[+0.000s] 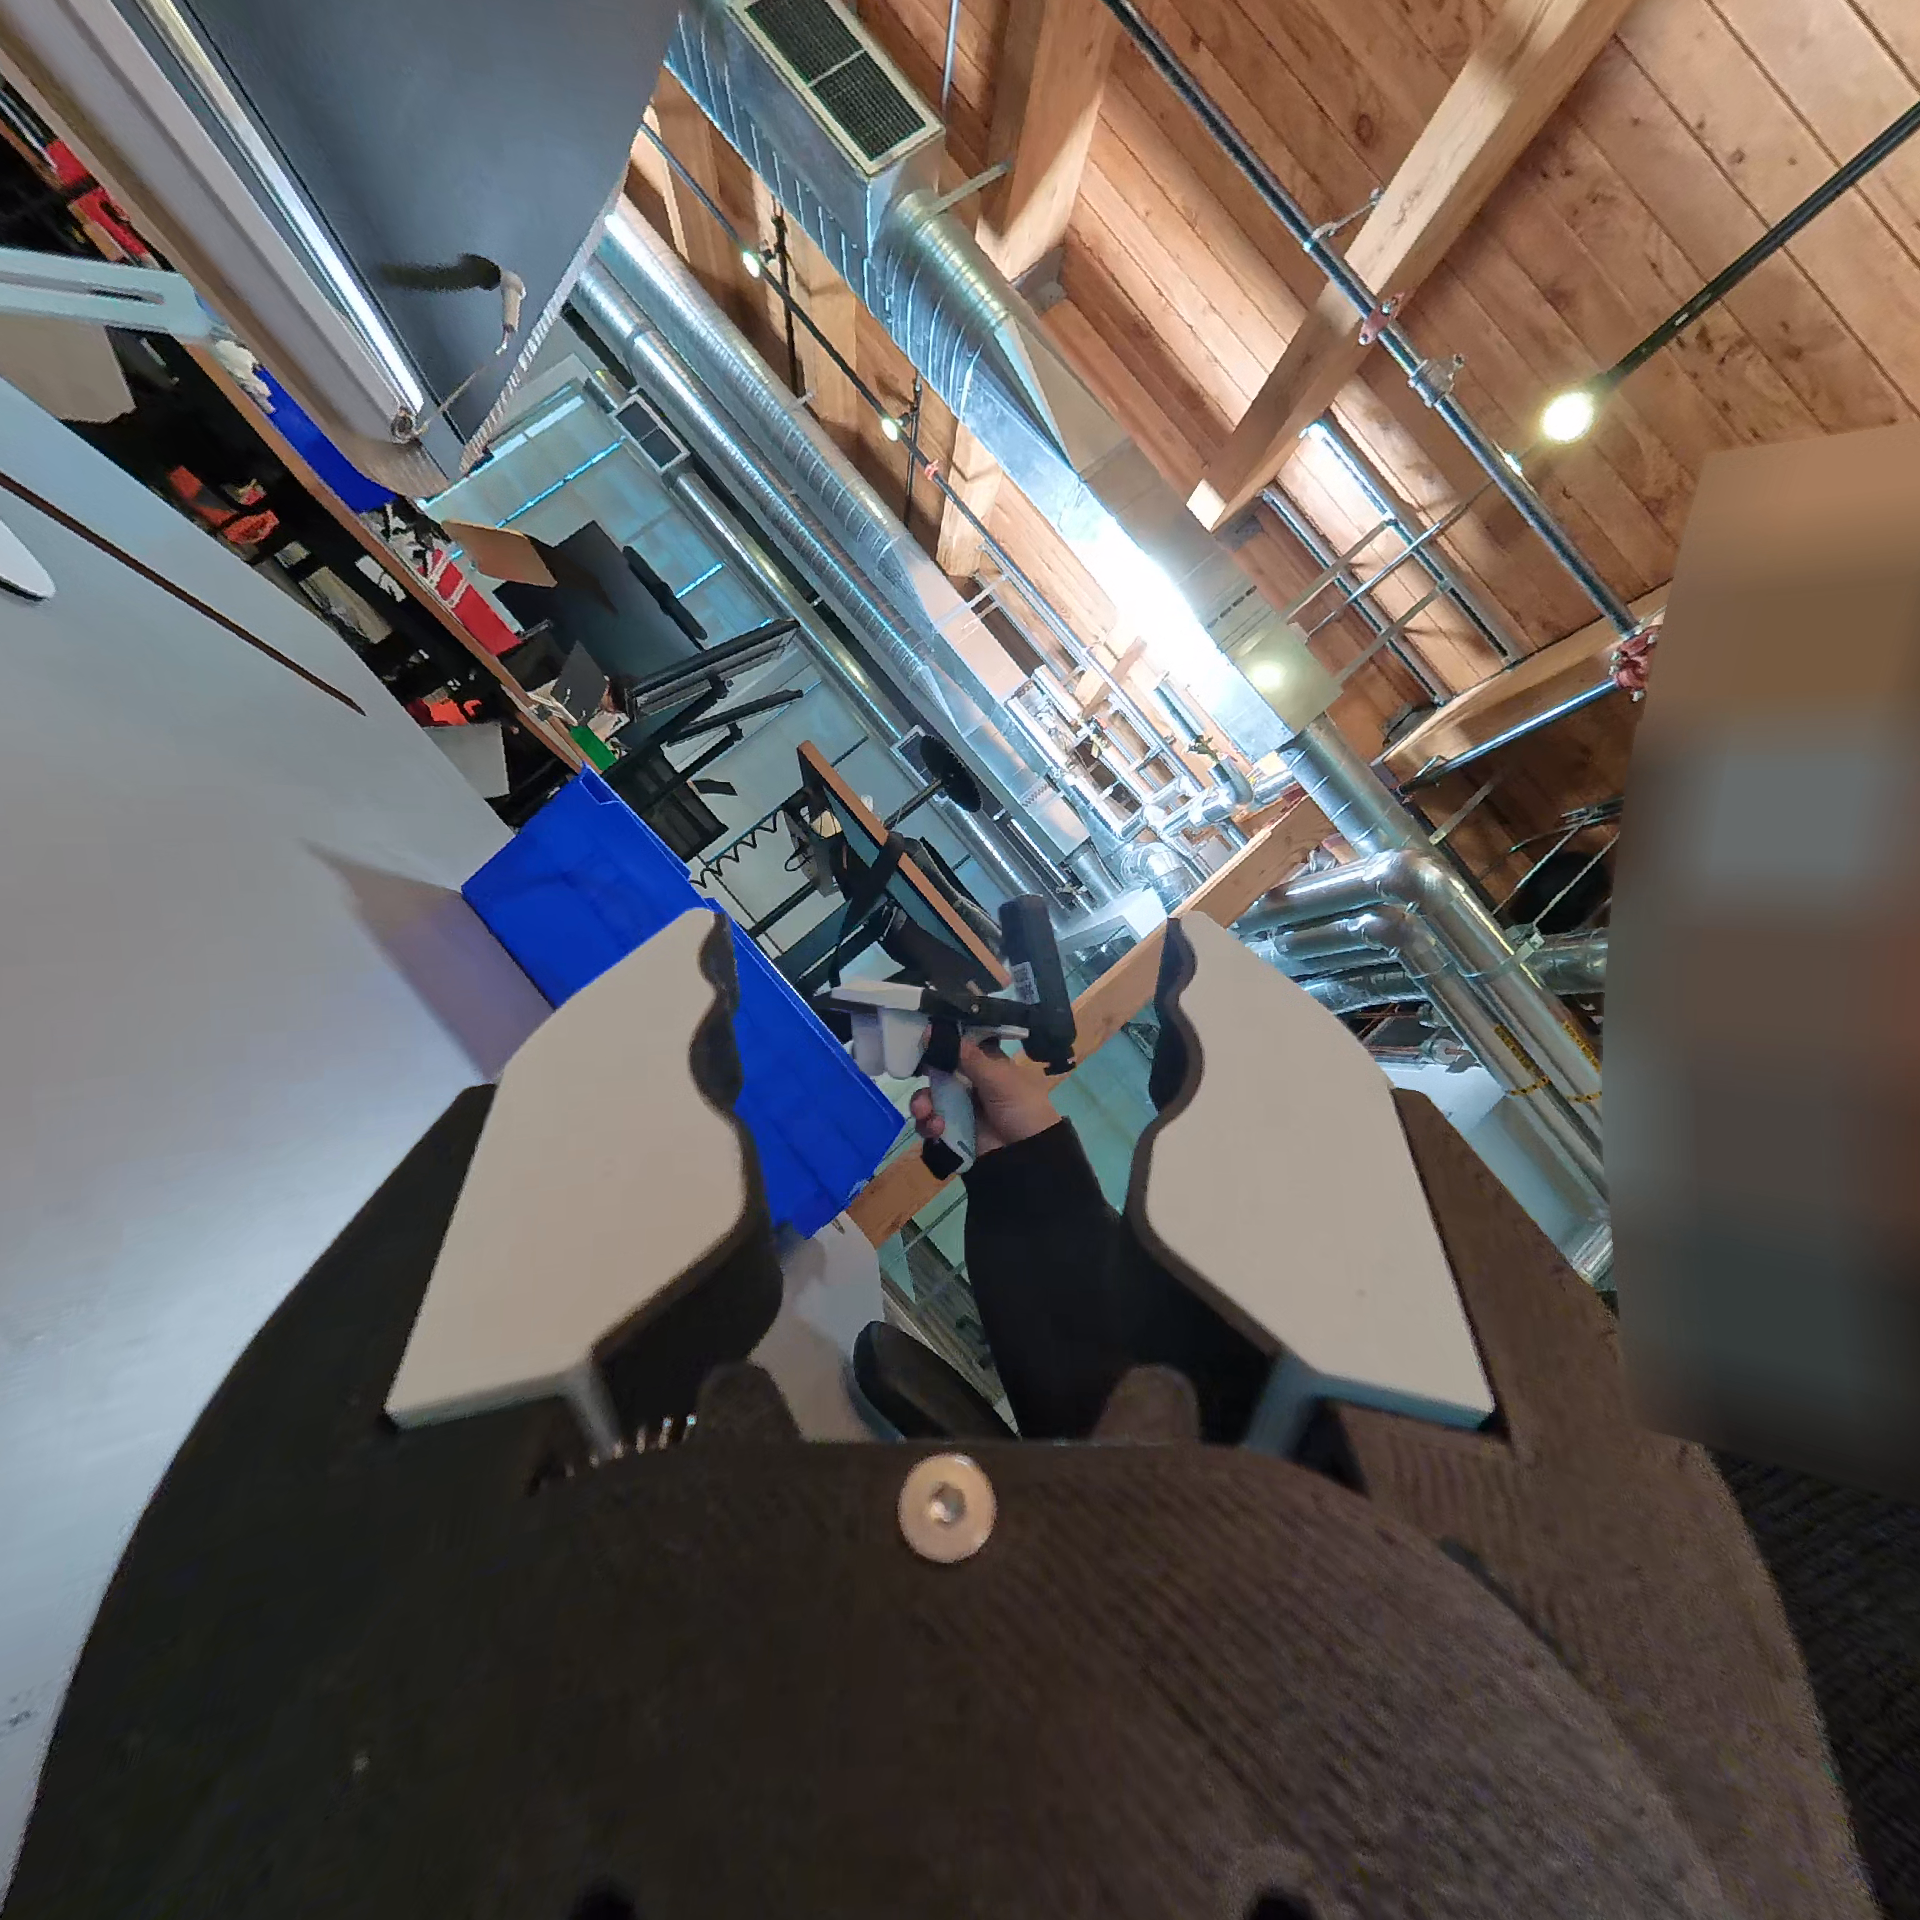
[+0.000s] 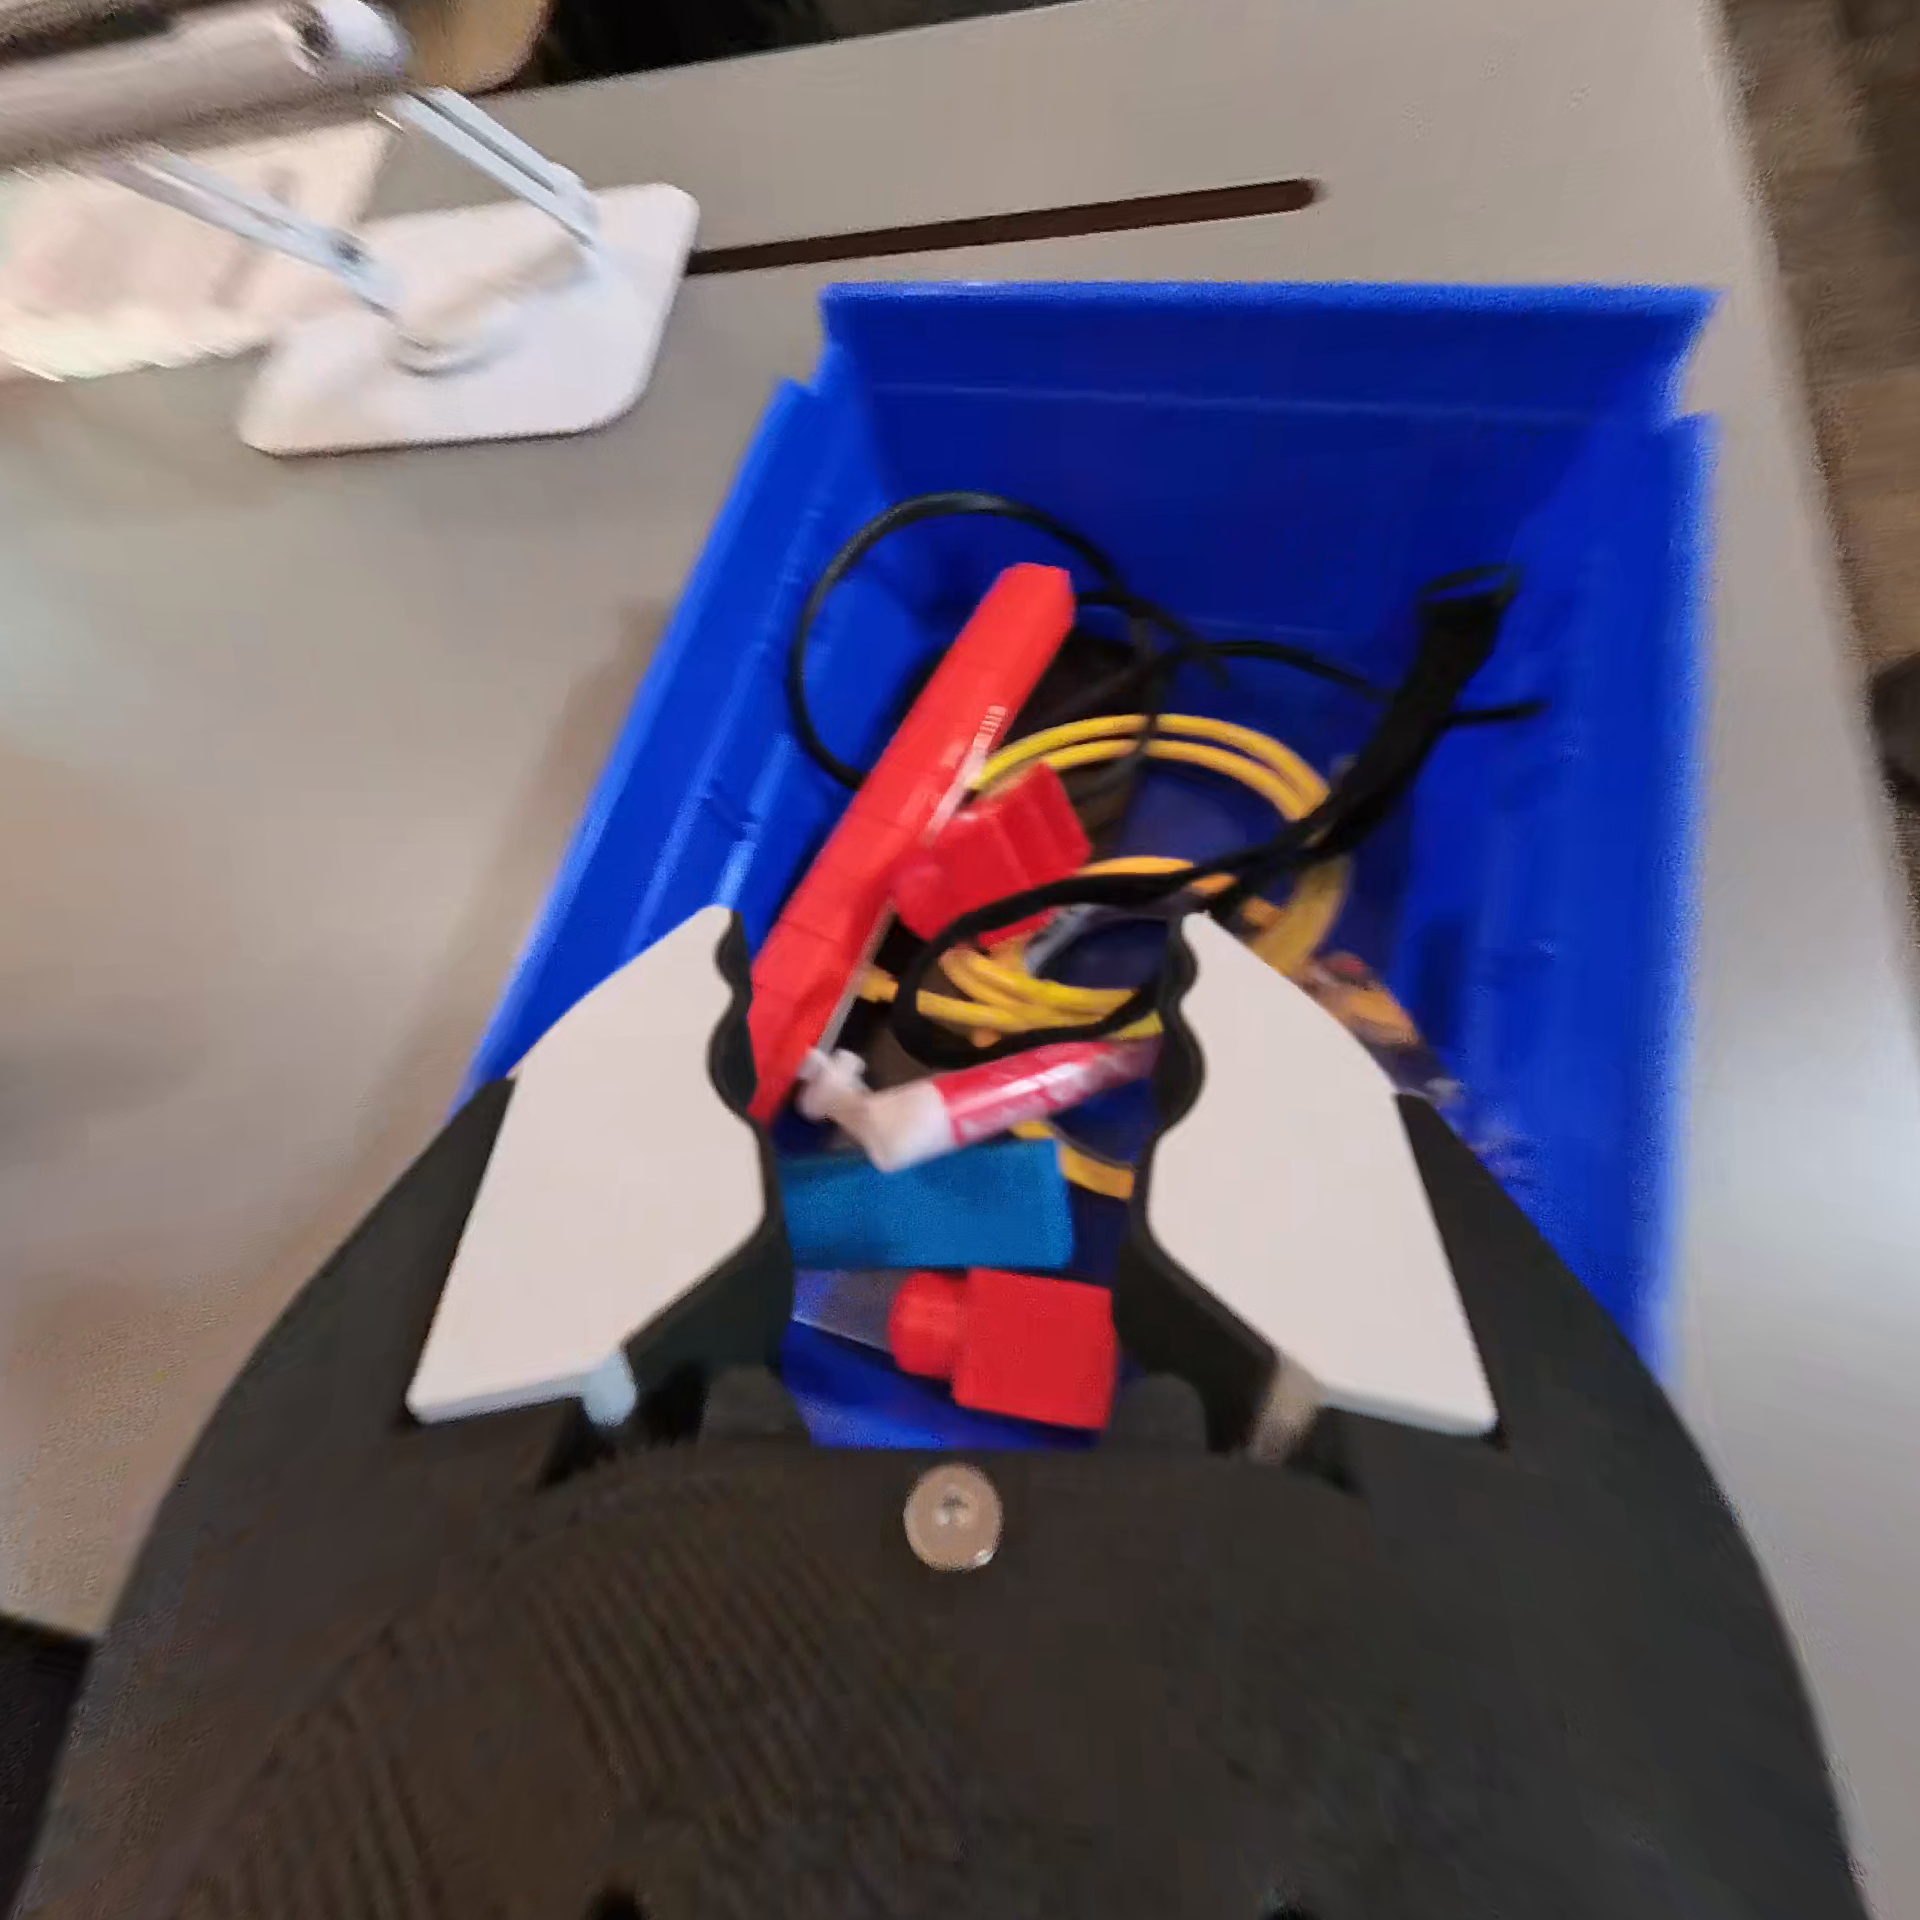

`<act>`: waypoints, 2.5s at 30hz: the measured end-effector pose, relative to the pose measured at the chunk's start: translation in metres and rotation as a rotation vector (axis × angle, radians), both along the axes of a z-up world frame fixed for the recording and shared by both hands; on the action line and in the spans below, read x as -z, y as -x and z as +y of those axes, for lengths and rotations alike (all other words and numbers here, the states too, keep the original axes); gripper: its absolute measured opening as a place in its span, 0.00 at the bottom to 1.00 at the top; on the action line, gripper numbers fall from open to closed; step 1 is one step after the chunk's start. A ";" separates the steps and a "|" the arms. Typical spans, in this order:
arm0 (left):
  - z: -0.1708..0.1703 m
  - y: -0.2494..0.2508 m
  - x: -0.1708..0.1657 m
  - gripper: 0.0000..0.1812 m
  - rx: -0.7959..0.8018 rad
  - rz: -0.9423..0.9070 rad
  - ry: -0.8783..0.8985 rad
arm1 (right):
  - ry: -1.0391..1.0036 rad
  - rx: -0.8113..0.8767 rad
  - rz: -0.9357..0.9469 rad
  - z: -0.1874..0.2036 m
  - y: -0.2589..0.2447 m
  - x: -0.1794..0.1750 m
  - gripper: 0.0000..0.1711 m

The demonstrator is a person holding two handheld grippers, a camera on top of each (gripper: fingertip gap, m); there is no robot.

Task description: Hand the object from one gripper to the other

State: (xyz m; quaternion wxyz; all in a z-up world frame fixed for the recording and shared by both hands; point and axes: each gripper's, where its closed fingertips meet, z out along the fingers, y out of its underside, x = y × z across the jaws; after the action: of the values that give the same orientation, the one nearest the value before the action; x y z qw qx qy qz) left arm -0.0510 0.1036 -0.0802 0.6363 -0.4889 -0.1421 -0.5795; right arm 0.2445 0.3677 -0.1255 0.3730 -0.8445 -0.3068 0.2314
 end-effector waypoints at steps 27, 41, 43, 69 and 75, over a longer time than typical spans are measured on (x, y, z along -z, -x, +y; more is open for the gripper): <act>-0.053 0.076 -0.091 0.24 -0.274 0.681 0.054 | -0.604 -0.844 0.178 -0.237 0.221 0.011 0.31; -0.196 0.299 0.037 0.28 -0.450 0.551 0.951 | -0.587 -0.922 0.134 -0.249 0.222 0.030 0.30; -0.207 0.304 0.047 0.28 -0.451 0.581 1.025 | -0.589 -0.930 0.127 -0.251 0.223 0.032 0.30; -0.288 0.327 0.138 0.24 -0.390 0.925 1.951 | -0.607 -0.972 0.104 -0.258 0.222 0.037 0.29; -0.287 0.326 0.139 0.26 -0.358 0.958 1.925 | -0.611 -0.976 0.100 -0.259 0.222 0.038 0.29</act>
State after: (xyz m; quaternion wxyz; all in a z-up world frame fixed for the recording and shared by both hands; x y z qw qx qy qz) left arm -0.3768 -0.1837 -0.2189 0.0514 -0.9295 -0.3427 0.1265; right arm 0.0220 0.1086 -0.1637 0.4640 -0.4471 -0.6959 0.3171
